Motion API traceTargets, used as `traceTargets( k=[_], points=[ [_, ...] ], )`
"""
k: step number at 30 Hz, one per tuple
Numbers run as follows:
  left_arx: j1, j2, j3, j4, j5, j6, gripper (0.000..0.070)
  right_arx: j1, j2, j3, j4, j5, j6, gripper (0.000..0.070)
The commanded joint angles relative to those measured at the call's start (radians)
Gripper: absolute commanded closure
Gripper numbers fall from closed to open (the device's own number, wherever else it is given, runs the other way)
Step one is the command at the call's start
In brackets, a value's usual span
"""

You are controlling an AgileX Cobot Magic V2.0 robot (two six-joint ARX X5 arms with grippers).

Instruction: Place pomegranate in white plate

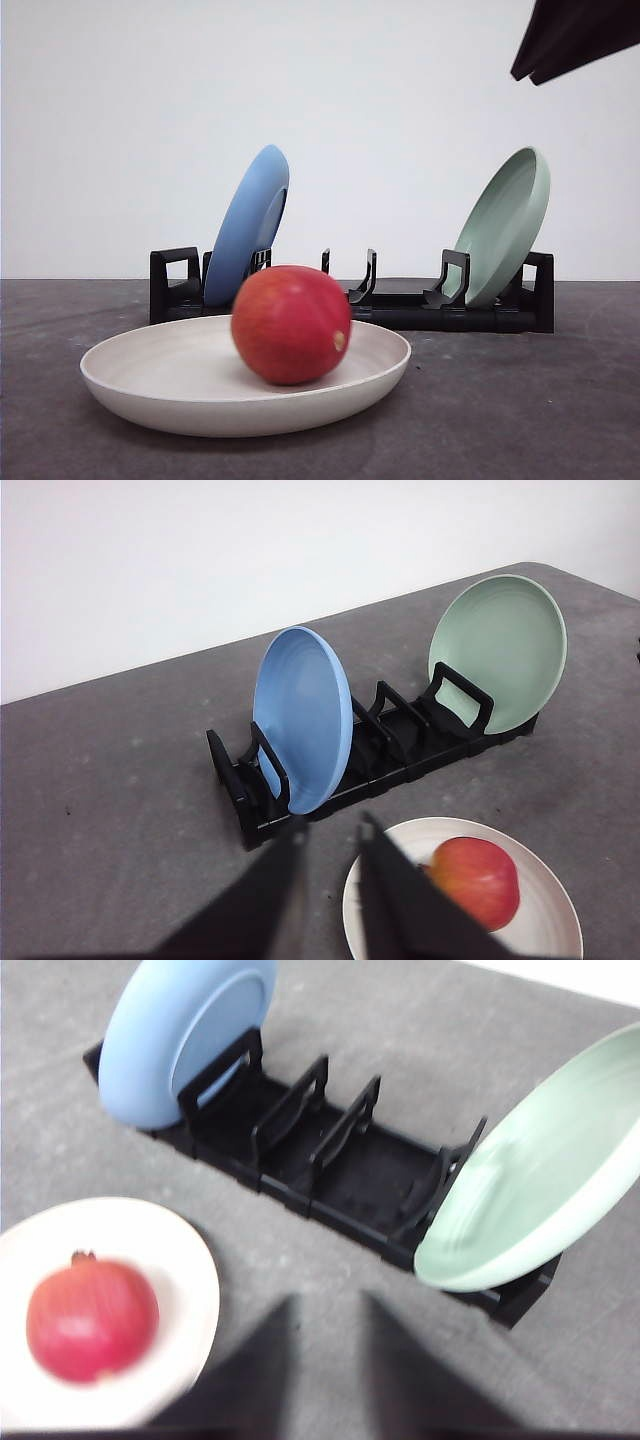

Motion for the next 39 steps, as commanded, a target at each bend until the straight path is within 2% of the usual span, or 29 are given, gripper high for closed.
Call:
traceTargets(
  k=[1, 18, 25, 28, 32, 36, 39],
  points=[
    [-0.006, 0.005, 0.013, 0.007, 0.0, 0.0, 0.07, 0.004, 0.007, 0.006, 0.01, 0.003, 0.01, 0.0691],
    [-0.009, 0.005, 0.013, 0.011, 0.001, 0.001, 0.07, 0.004, 0.006, 0.006, 0.011, 0.003, 0.01, 0.0691],
    [0.0, 0.015, -0.009, 0.037, -0.006, 0.094, 0.07, 0.004, 0.006, 0.006, 0.011, 0.003, 0.01, 0.0691],
    [0.074, -0.026, -0.084, 0.165, -0.003, 0.103, 0.07, 0.004, 0.006, 0.006, 0.011, 0.003, 0.01, 0.0691],
    [0.211, -0.111, -0.256, 0.377, 0.01, 0.033, 0.07, 0.004, 0.006, 0.006, 0.011, 0.003, 0.01, 0.0691],
    [0.32, -0.182, -0.421, 0.477, 0.01, -0.022, 0.07, 0.004, 0.006, 0.006, 0.011, 0.003, 0.01, 0.0691],
    [0.391, -0.213, -0.53, 0.513, 0.01, -0.035, 0.07, 0.004, 0.006, 0.006, 0.011, 0.003, 0.01, 0.0691]
  ],
)
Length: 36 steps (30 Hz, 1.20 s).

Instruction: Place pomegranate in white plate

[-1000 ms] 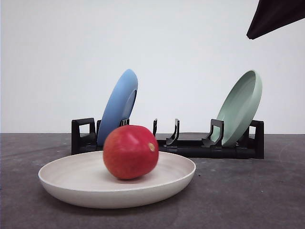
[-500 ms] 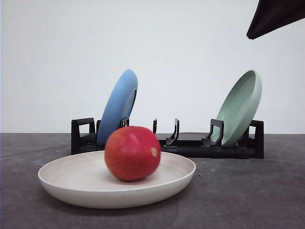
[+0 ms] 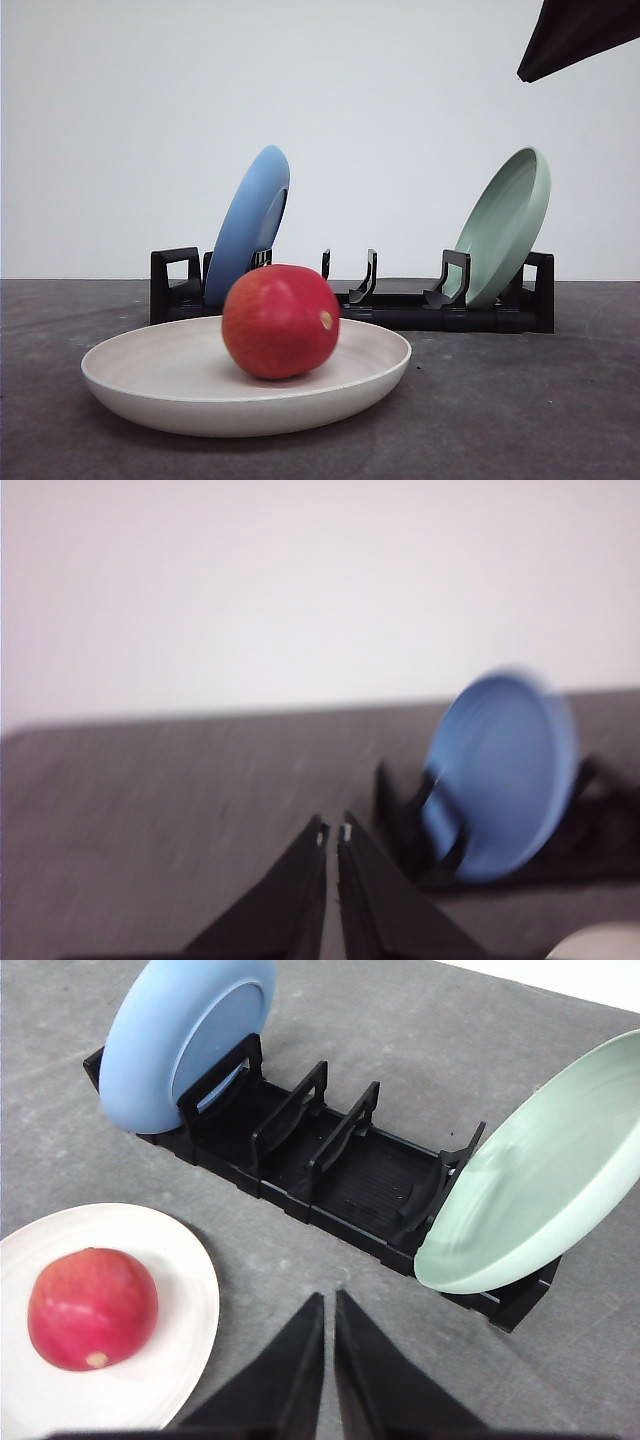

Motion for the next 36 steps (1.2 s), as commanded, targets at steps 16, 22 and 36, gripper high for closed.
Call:
traceTargets(
  k=[16, 22, 36],
  points=[
    [0.268, -0.257, -0.331, 0.096, 0.003, -0.022, 0.07, 0.004, 0.006, 0.006, 0.011, 0.003, 0.01, 0.0691],
    [0.279, -0.275, -0.384, 0.104, 0.003, -0.022, 0.07, 0.004, 0.006, 0.006, 0.01, 0.003, 0.01, 0.0691],
    [0.173, -0.276, -0.413, 0.107, 0.003, -0.011, 0.07, 0.004, 0.006, 0.006, 0.01, 0.003, 0.01, 0.0691]
  ],
)
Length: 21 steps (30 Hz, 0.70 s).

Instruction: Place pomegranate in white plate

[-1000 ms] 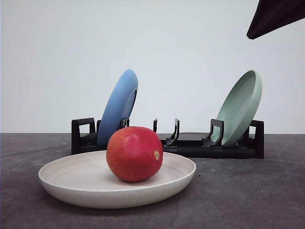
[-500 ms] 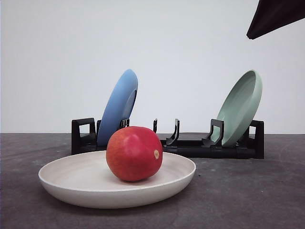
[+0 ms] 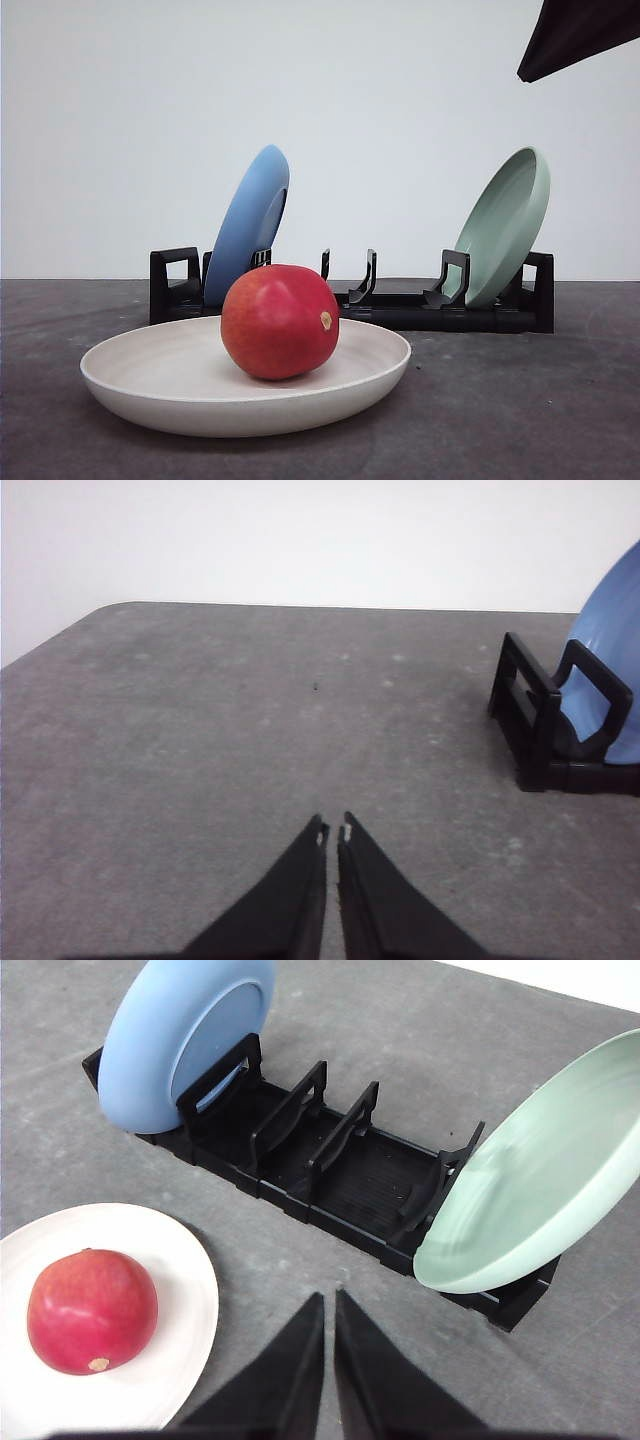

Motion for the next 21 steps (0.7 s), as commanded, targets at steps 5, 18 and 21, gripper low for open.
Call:
traceTargets(
  k=[5, 18, 21],
  points=[
    [0.005, -0.002, -0.01, 0.01, 0.002, -0.003, 0.07, 0.004, 0.006, 0.006, 0.01, 0.003, 0.01, 0.0691],
    [0.005, -0.002, -0.01, 0.01, 0.002, -0.003, 0.07, 0.004, 0.006, 0.006, 0.01, 0.003, 0.01, 0.0691],
    [0.005, -0.002, -0.01, 0.01, 0.002, -0.003, 0.07, 0.004, 0.007, 0.006, 0.015, 0.004, 0.004, 0.0691]
  ],
)
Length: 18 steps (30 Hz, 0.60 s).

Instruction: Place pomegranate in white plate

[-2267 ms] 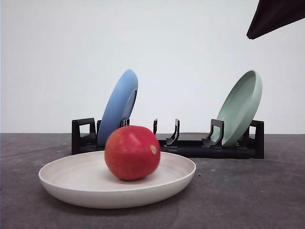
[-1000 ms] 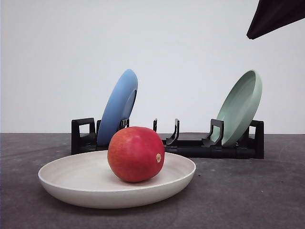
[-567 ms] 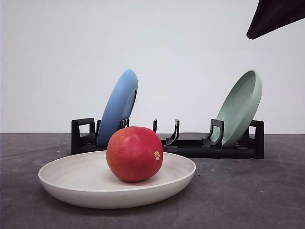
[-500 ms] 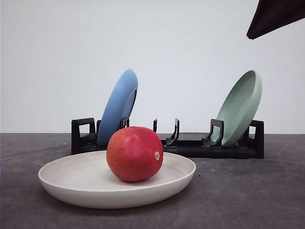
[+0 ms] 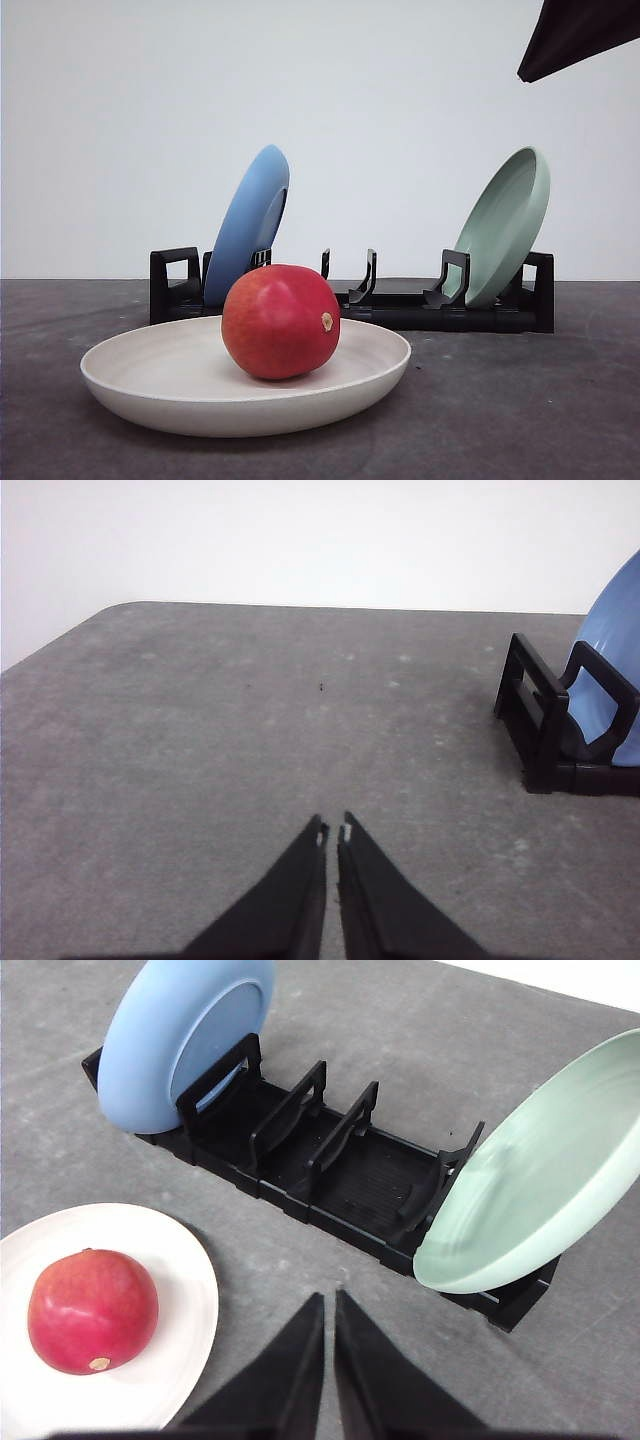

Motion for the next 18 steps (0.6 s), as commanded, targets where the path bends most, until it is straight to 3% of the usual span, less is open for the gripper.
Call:
traceTargets(
  k=[1, 5, 8, 18],
  points=[
    [0.0, -0.002, -0.009, 0.01, 0.002, -0.003, 0.07, 0.0, 0.006, 0.006, 0.027, 0.013, -0.03, 0.0691],
    [0.0, -0.002, -0.009, 0.01, 0.002, -0.003, 0.07, -0.037, -0.029, 0.005, 0.03, 0.065, -0.133, 0.0691],
    [0.0, -0.002, -0.009, 0.01, 0.002, -0.003, 0.07, -0.077, -0.061, -0.037, 0.085, 0.08, -0.15, 0.0691],
    [0.0, -0.002, -0.009, 0.01, 0.002, -0.003, 0.07, -0.306, -0.428, -0.626, 0.688, 0.081, -0.203, 0.0691]
  ],
)
